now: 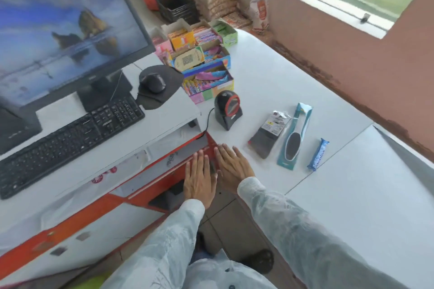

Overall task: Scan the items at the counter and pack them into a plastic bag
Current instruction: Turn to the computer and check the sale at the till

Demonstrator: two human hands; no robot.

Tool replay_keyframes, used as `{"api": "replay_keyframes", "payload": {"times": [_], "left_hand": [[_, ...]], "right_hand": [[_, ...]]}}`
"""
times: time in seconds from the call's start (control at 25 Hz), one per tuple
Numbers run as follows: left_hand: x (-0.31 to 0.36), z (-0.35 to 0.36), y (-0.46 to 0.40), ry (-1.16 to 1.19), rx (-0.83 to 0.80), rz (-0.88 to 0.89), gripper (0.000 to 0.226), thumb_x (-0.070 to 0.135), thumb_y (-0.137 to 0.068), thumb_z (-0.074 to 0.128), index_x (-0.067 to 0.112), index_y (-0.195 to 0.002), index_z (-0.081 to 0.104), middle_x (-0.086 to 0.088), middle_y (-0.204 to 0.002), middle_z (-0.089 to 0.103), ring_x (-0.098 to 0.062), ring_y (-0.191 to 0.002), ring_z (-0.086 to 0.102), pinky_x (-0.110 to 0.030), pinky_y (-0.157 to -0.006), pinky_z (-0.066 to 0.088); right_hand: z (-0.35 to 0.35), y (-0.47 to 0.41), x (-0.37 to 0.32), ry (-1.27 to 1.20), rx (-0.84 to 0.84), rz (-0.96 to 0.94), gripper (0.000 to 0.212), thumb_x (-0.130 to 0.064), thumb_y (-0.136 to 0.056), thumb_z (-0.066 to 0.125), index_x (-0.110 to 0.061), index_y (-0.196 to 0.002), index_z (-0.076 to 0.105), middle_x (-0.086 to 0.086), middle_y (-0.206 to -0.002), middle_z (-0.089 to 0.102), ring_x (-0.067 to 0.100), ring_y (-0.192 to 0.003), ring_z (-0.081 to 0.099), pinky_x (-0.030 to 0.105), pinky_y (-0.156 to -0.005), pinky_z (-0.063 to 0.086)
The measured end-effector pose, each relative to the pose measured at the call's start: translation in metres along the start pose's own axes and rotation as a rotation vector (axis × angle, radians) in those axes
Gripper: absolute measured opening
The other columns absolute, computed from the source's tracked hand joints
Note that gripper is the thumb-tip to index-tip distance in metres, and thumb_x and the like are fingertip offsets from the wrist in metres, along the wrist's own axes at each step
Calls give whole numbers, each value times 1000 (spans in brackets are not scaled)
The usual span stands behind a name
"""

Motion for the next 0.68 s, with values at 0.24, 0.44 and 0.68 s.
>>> {"api": "replay_keyframes", "payload": {"times": [0.24,0.44,0.68], "left_hand": [[-142,16,56,64,-17,-272,69,42,-95,10,1,-150,20,-16,-161,14,-32,-150,10,-50,-121,16],[-255,23,99,81,13,-454,63,33,-95,24,1,-150,20,-17,-160,16,-32,-149,15,-47,-120,5],[-334,45,116,124,-84,-491,69,0,-88,51,4,-150,22,-19,-160,20,-34,-147,20,-52,-117,26]], "right_hand": [[21,-51,-132,111,-98,-255,73,-36,-100,40,-1,-155,8,16,-165,14,27,-153,10,43,-125,10],[30,-81,-246,162,-92,-392,70,-17,-97,38,5,-154,5,22,-164,9,31,-153,8,41,-125,8],[45,-121,-320,244,-59,-484,64,0,-97,38,8,-153,7,26,-162,16,36,-151,15,43,-124,18]]}}
Point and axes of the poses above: each hand's wrist, its own y-axis away from the middle knuckle, its own z-axis out of the palm, x = y × z, the point moved 9 cm from there along -y, towards the middle knuckle
